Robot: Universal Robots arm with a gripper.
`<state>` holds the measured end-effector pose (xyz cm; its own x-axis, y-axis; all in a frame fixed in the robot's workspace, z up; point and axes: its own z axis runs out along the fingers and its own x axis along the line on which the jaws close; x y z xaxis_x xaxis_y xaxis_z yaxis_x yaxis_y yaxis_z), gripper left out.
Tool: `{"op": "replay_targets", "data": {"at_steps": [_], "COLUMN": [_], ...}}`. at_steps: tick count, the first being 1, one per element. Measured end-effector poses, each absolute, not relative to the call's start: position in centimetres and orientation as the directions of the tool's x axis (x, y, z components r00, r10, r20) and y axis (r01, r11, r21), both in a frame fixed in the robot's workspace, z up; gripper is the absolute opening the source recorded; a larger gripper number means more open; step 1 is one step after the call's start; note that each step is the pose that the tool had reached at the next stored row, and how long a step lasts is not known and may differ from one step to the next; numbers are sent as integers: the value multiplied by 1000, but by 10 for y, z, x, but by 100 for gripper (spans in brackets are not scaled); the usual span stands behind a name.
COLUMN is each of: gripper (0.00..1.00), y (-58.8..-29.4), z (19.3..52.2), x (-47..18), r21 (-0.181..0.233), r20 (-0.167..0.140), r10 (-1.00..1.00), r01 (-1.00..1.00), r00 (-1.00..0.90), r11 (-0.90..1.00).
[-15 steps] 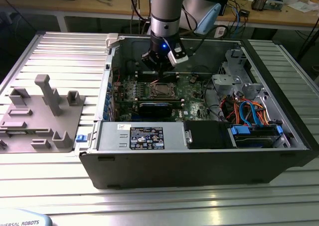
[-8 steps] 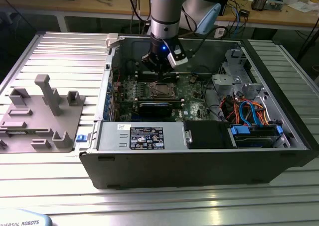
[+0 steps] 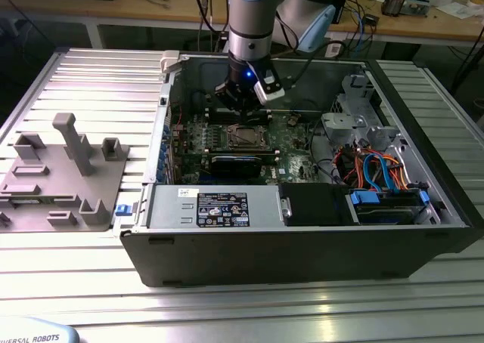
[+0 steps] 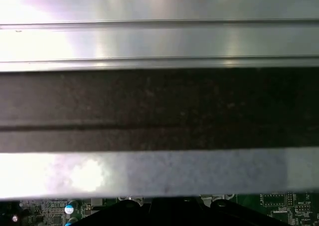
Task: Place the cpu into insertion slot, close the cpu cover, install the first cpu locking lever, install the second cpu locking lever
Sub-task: 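Install the first cpu locking lever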
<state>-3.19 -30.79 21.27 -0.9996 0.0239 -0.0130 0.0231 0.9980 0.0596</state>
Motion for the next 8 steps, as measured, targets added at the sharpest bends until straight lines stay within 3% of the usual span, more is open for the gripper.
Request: {"op": "replay_targets", "data": {"at_steps": [8], "gripper": [11], "y": [-308], "z": [211], "x": [-30], "r21": [60], "r20": [-13], "r10": [24], "r01": [23], "r00": [-1000], "r11": [998]}}
